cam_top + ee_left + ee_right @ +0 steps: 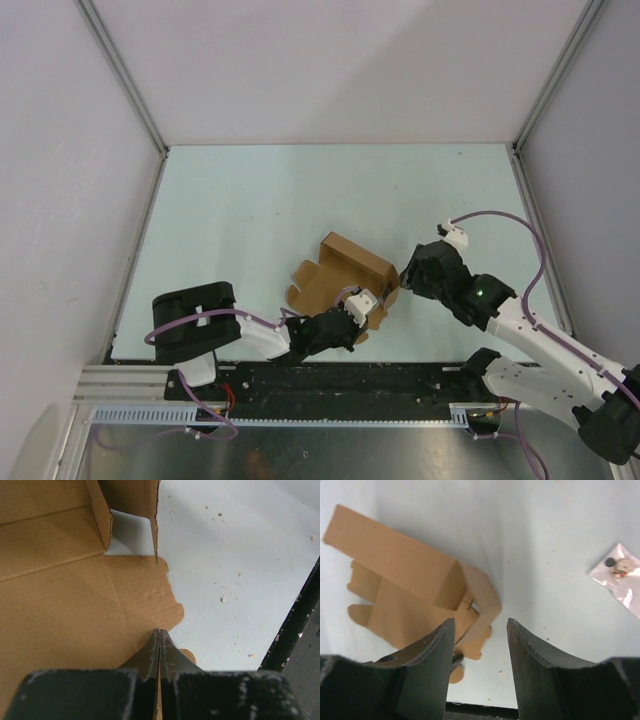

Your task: Fold the paper box

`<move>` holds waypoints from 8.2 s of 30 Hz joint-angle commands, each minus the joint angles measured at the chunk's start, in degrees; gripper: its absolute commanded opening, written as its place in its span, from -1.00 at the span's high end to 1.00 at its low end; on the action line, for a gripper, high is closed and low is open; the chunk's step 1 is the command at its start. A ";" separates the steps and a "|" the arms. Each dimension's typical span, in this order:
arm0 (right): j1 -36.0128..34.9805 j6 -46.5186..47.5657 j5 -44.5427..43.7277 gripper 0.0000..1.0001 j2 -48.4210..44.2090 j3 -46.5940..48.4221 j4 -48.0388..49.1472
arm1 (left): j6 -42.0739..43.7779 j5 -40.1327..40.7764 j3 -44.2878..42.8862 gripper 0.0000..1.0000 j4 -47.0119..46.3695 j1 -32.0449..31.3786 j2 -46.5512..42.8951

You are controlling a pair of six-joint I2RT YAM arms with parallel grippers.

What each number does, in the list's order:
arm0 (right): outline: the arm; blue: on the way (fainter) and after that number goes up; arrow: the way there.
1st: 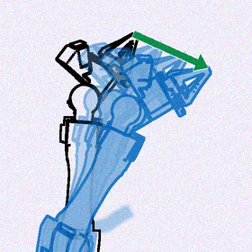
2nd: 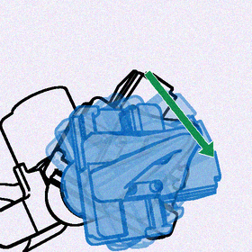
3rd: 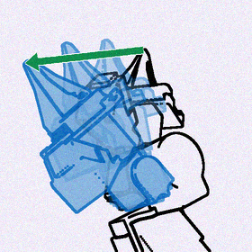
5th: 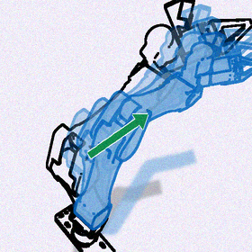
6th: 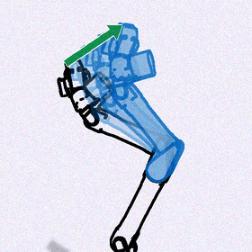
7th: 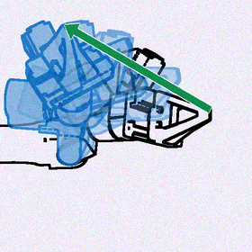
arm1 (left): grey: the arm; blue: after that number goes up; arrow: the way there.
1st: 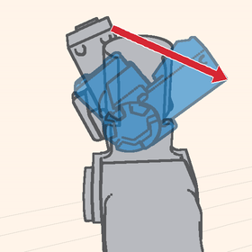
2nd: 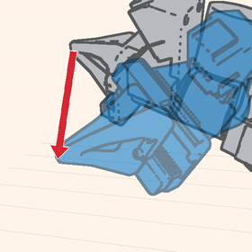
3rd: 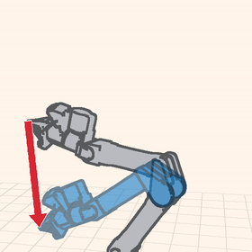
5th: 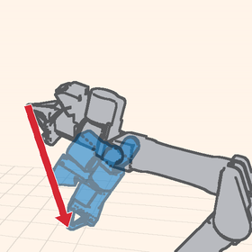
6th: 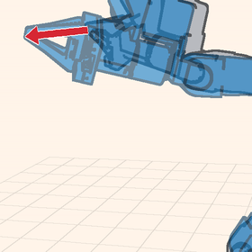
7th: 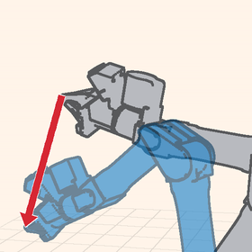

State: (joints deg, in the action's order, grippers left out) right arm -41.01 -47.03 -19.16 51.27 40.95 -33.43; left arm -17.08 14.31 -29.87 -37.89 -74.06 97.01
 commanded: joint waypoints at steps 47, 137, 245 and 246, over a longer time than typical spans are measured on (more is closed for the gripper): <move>7.97 4.92 18.63 0.54 12.81 -8.87 19.54 | -0.32 -0.15 -0.10 1.00 2.82 0.32 0.20; 10.60 8.09 22.94 0.37 5.78 -14.14 23.76 | 23.50 -24.50 1.04 0.32 4.40 34.86 -20.54; 10.25 8.62 23.46 0.34 4.98 -14.23 21.30 | 10.84 -14.75 3.23 0.22 1.06 35.13 -14.04; 10.25 8.62 23.46 0.34 4.90 -14.14 21.39 | 11.10 -14.48 3.24 0.22 1.15 35.30 -13.96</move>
State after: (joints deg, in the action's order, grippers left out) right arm -30.63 -38.94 4.95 56.90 26.79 -12.38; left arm -6.15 -0.64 -28.45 -38.74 -38.79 85.36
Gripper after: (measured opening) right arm 0.328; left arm 0.387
